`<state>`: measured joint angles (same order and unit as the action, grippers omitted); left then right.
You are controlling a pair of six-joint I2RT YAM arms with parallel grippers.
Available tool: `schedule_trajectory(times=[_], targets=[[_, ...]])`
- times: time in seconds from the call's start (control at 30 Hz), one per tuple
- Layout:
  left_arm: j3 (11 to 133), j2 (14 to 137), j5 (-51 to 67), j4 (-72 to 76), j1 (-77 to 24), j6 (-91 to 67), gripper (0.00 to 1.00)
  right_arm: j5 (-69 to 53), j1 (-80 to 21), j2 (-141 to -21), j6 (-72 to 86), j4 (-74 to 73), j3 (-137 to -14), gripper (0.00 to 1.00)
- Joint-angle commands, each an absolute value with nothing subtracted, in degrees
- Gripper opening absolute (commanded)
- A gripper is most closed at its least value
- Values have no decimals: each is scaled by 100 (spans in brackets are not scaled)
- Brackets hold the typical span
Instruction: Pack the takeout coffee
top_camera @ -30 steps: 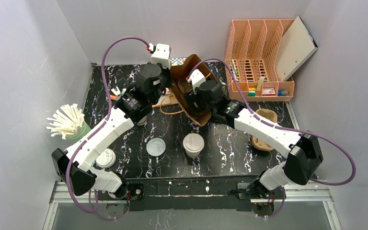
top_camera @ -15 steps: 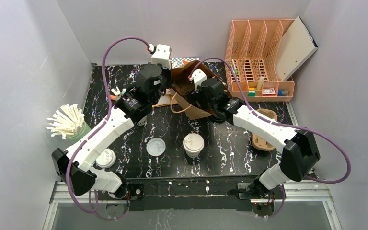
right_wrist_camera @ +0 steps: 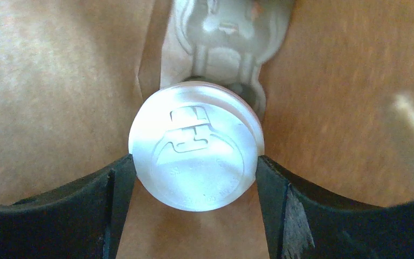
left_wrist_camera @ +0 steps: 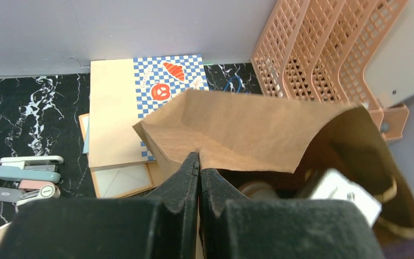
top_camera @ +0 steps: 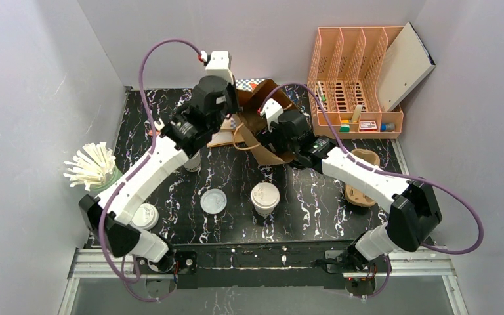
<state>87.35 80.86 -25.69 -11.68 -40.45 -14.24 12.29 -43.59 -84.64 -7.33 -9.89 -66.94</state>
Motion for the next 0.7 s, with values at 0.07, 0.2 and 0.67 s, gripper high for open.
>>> schedule_trajectory(times=[0.07,0.2,0.67], targets=[[10386,8909,-2352,-3012,-3551,-2866,0,904,-4438,-8048,-883,-1235,-6977,33],[10660,9095,-1568,-3398,-3165,-3288,0,853,-4447,-8034,-955,-1665,-7206,32],[10296,8871,-1487,-3129,-3120,-2273,28,573,-4449,-8923,-810,-2642,-8168,31]])
